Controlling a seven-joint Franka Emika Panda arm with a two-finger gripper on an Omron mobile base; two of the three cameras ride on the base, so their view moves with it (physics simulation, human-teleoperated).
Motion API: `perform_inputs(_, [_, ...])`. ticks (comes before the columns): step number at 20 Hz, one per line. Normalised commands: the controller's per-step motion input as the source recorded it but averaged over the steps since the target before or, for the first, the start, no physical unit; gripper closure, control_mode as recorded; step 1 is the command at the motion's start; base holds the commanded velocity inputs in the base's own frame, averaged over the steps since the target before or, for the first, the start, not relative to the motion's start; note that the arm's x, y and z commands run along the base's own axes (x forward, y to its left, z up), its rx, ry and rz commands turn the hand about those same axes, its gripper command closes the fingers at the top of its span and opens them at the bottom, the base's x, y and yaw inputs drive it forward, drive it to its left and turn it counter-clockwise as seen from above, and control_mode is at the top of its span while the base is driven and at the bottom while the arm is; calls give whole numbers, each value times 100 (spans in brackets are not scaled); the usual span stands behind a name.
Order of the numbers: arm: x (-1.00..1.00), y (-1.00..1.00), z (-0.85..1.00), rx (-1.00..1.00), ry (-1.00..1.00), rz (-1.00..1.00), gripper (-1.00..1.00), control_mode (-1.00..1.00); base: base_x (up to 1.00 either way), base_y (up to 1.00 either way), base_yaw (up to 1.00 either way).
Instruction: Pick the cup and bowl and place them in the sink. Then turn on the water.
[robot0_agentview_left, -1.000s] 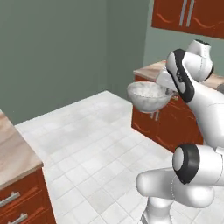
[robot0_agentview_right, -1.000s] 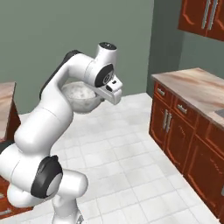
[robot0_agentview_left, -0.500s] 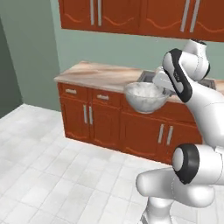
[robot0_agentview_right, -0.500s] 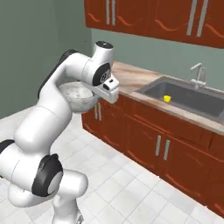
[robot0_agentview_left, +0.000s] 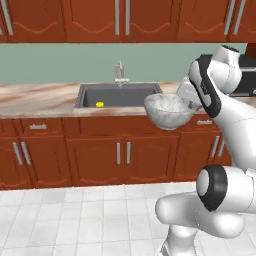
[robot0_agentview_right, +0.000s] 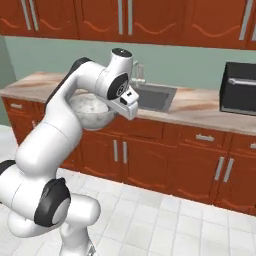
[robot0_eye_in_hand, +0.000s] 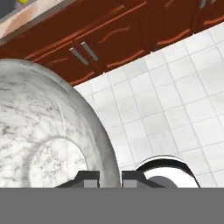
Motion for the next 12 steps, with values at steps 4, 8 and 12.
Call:
perform_inputs(4, [0,0,0,0,0,0,100,100,12,-5,-56])
perform_inputs(8, [0,0,0,0,0,0,100,100,37,7,-40])
perform_inputs(12, [0,0,0,0,0,0,100,100,58,32,-25])
